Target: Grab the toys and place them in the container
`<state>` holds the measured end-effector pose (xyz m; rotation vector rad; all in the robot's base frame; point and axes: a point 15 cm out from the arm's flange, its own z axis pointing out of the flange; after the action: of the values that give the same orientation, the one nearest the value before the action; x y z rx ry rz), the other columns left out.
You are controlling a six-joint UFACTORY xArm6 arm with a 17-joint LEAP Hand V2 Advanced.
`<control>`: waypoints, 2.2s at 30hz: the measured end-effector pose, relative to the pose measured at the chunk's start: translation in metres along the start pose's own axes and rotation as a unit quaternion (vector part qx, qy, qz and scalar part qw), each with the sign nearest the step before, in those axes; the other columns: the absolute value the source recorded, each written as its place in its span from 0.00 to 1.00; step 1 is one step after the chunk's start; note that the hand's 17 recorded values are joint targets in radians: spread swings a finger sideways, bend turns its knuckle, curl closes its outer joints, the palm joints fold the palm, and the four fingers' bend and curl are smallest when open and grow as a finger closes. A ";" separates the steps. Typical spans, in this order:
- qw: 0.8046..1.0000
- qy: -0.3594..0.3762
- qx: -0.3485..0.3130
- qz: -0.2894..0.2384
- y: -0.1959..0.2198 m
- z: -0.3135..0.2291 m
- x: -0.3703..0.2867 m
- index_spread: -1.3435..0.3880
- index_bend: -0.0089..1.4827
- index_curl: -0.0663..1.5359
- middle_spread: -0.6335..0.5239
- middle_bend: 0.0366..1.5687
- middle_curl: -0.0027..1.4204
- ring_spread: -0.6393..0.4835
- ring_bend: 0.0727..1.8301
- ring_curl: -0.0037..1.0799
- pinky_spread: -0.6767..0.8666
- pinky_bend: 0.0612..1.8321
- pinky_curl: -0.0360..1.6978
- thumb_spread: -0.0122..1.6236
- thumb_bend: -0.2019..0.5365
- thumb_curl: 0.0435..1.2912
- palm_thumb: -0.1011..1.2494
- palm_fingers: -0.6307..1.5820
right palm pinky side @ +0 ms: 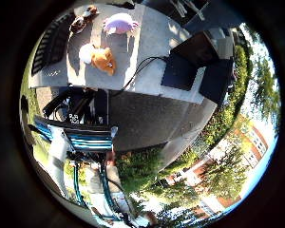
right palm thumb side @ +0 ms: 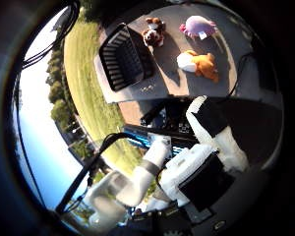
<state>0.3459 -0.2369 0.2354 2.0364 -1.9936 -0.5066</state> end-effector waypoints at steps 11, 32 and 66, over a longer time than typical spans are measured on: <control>1.000 0.002 0.008 -0.005 -0.068 0.067 0.026 0.63 0.12 0.22 0.61 0.09 0.22 0.79 0.13 0.31 0.70 0.16 0.18 0.79 0.24 0.26 0.59 0.33; 0.998 0.038 -0.045 -0.008 -0.149 0.280 0.048 0.75 0.12 0.21 0.59 0.10 0.23 0.79 0.15 0.32 0.70 0.18 0.18 0.70 0.23 0.25 0.53 0.39; 0.993 0.012 -0.091 -0.080 -0.031 0.031 -0.102 0.25 0.52 0.03 0.31 0.69 0.76 0.46 0.71 0.81 0.57 0.77 0.51 0.70 0.26 0.53 0.83 0.70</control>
<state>0.3604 -0.1321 0.2022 2.0875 -1.7091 -0.6661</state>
